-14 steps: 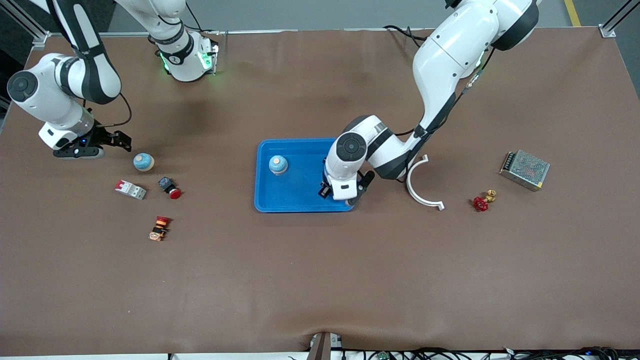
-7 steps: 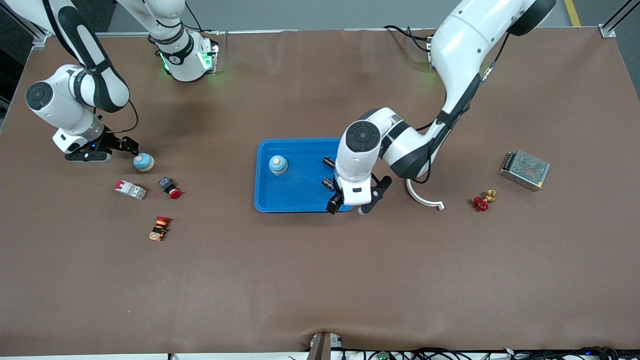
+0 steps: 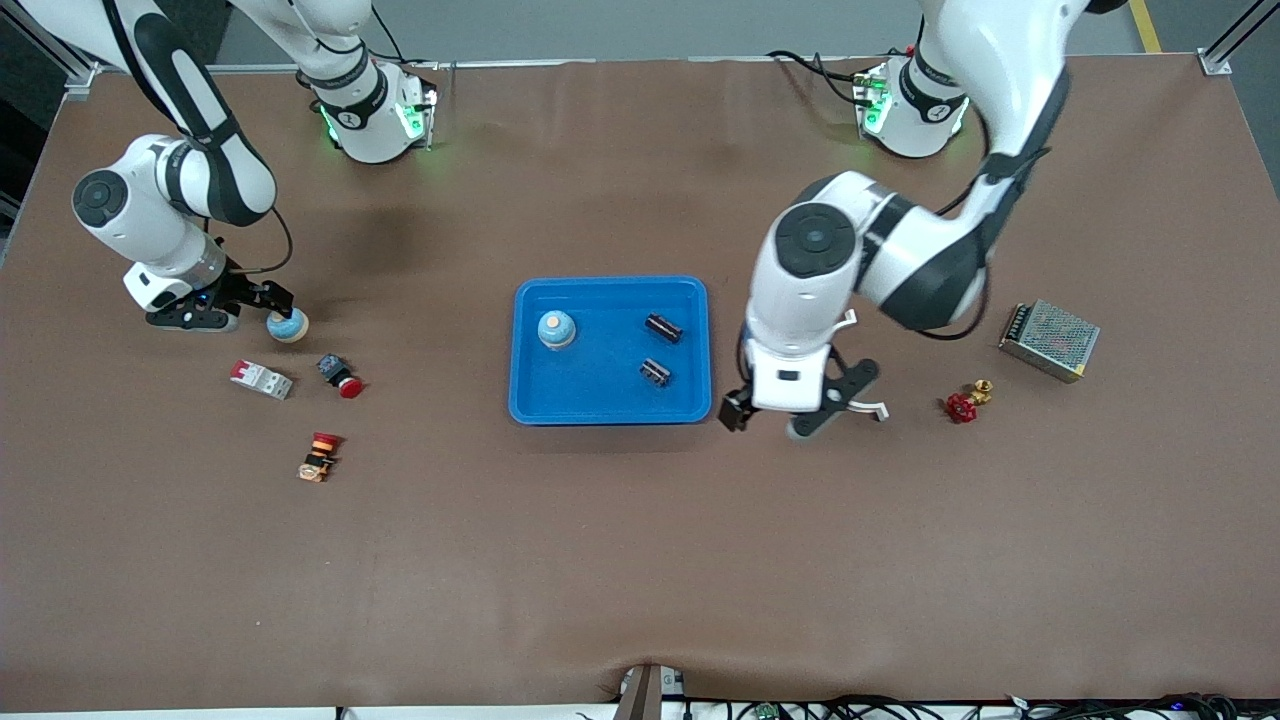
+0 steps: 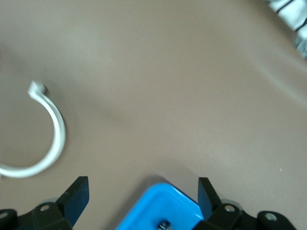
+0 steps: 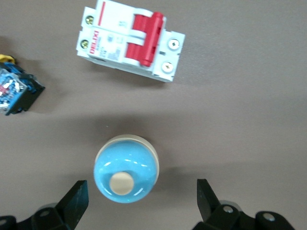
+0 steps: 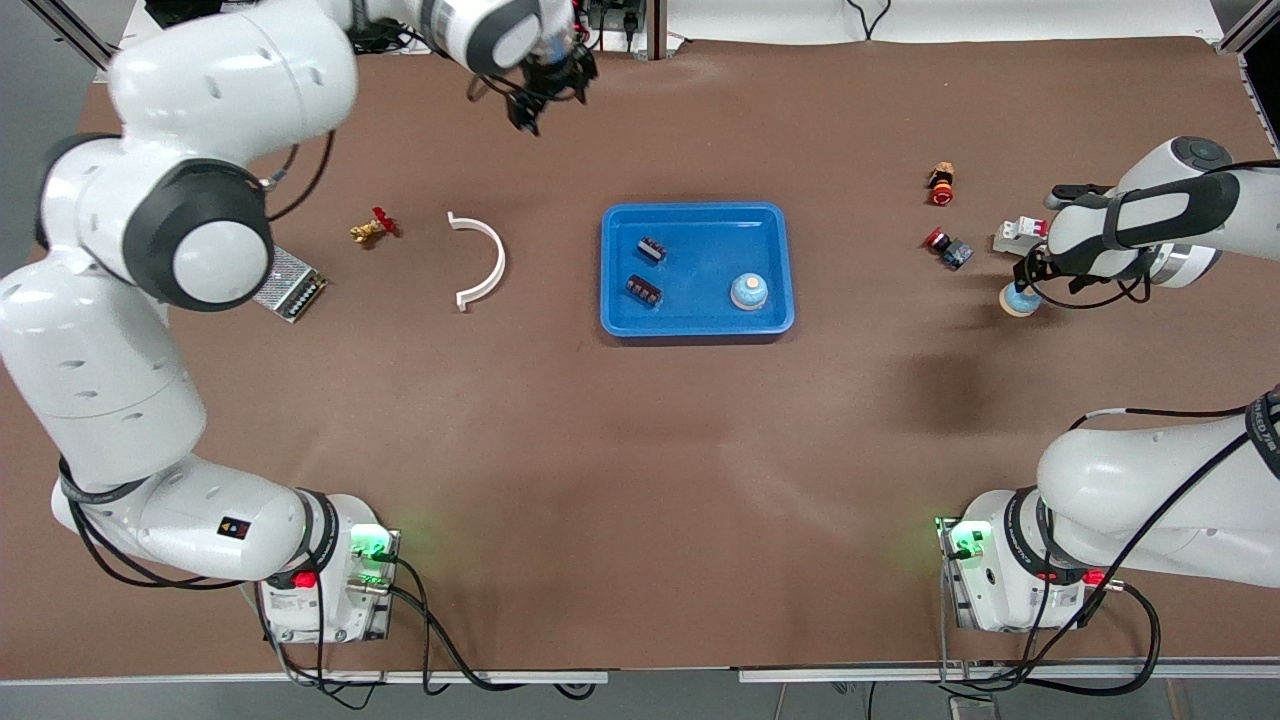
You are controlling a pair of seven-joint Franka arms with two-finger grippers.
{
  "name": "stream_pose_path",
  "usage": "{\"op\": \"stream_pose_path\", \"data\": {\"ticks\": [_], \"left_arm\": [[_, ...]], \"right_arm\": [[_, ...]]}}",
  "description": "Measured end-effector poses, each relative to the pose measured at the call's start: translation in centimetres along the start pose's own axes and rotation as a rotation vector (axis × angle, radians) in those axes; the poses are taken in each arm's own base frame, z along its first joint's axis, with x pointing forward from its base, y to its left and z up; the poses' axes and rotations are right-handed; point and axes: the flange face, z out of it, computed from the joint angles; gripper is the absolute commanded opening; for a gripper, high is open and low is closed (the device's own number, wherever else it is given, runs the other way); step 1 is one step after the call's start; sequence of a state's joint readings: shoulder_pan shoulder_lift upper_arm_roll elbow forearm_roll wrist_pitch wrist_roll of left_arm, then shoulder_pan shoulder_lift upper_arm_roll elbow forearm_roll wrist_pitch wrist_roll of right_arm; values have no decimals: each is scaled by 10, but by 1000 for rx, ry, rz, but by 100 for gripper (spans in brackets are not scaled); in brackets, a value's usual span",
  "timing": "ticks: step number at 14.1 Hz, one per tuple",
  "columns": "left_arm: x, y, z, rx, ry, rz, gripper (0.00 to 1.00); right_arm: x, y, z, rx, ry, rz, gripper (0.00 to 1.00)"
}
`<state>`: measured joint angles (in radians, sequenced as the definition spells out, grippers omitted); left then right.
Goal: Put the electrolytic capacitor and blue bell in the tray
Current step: 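Grasp the second bell with the right gripper while the left gripper withdraws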
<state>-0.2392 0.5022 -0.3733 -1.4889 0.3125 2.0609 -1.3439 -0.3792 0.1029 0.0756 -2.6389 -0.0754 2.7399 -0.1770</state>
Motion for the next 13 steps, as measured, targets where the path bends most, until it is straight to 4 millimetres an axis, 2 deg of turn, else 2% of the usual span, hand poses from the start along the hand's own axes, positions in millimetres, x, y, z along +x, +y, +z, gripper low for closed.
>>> {"op": "stream_pose_path", "data": {"ticks": [4, 9, 11, 12, 13], "left_arm": [[63, -38, -33, 25, 30, 122, 100], [105, -76, -82, 55, 4, 204, 100], [120, -94, -97, 74, 2, 263, 100], [129, -104, -104, 83, -1, 294, 100], [136, -112, -111, 87, -4, 326, 100]], "right_arm": [[-2, -2, 5, 1, 3, 6, 100], [-9, -6, 32, 12, 11, 11, 100], [-10, -9, 36, 14, 8, 8, 100], [-9, -10, 35, 14, 8, 8, 70], [-9, -10, 35, 14, 8, 11, 21]]}}
